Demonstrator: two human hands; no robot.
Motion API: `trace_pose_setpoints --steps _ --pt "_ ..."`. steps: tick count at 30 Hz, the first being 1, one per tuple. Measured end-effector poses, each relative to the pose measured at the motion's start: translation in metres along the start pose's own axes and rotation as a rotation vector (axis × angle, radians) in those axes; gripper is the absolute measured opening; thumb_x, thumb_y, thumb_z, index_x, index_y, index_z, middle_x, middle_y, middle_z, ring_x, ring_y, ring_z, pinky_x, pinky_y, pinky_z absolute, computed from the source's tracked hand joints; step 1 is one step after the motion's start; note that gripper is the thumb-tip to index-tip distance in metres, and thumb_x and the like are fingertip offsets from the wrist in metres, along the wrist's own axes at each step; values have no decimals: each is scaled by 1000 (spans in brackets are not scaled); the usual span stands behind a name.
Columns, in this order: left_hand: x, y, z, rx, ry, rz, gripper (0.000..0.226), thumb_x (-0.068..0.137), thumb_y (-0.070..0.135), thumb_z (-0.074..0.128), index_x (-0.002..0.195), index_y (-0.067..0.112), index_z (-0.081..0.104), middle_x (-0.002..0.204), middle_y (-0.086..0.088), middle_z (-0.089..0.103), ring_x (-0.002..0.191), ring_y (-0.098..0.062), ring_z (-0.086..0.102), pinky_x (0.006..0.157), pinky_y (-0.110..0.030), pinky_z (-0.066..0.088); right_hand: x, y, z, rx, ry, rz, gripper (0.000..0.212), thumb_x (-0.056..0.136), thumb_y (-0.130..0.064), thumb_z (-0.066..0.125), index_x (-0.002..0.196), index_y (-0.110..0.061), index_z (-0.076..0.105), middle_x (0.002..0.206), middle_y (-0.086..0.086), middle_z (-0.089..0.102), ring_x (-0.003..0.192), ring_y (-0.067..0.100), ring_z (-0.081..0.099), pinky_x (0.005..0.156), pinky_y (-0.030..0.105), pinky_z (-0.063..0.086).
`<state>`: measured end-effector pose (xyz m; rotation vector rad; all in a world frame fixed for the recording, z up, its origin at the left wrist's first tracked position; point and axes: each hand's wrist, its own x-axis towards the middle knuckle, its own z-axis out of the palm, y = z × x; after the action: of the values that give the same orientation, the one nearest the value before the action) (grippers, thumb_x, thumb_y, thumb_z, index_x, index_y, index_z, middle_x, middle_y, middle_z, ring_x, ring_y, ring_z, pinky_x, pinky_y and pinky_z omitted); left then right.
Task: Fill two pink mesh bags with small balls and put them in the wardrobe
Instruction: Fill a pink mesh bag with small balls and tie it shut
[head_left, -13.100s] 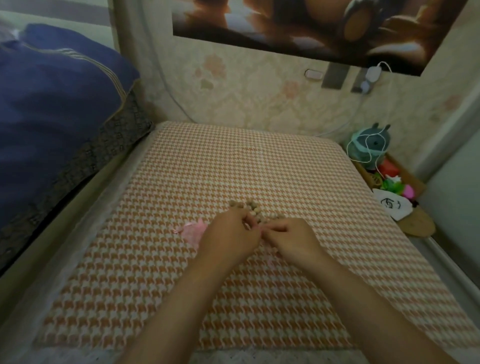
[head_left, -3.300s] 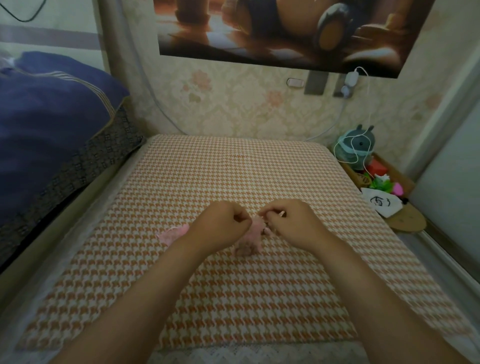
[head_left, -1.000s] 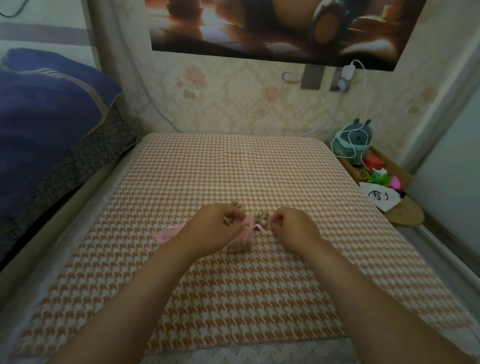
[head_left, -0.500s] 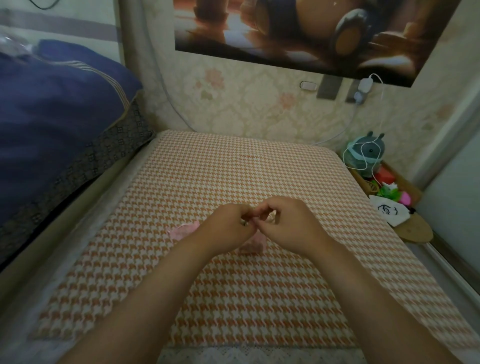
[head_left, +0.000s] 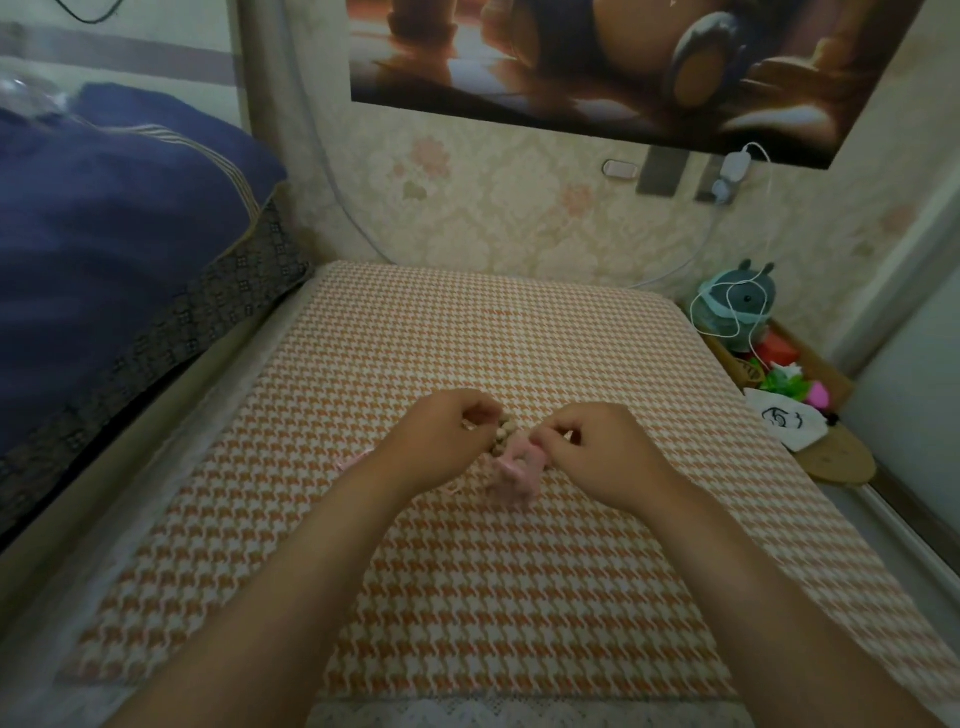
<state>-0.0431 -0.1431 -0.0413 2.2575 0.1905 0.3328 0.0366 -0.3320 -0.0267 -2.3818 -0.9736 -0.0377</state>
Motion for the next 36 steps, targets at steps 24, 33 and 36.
trace_pose_setpoints --steps 24,33,36 --pt "15 -17 45 229 -30 -12 19 84 16 73 103 19 72 97 2 69 86 -14 63 75 -20 46 -3 28 -4 24 2 66 42 86 -45 46 83 -14 74 82 6 74 73 25 69 68 50 59" --pt "11 28 32 -127 82 56 4 84 31 74 85 32 70 87 15 68 81 -5 65 72 -24 56 -3 17 -6 4 -8 77 34 90 -37 49 76 -16 72 66 2 68 60 22 61 59 47 53" --pt "6 27 37 6 22 86 5 84 34 73 85 37 69 90 18 63 84 -1 60 76 -27 53 -3 19 -6 12 -17 73 29 93 -31 52 74 -24 72 65 -2 67 60 18 61 60 44 53"
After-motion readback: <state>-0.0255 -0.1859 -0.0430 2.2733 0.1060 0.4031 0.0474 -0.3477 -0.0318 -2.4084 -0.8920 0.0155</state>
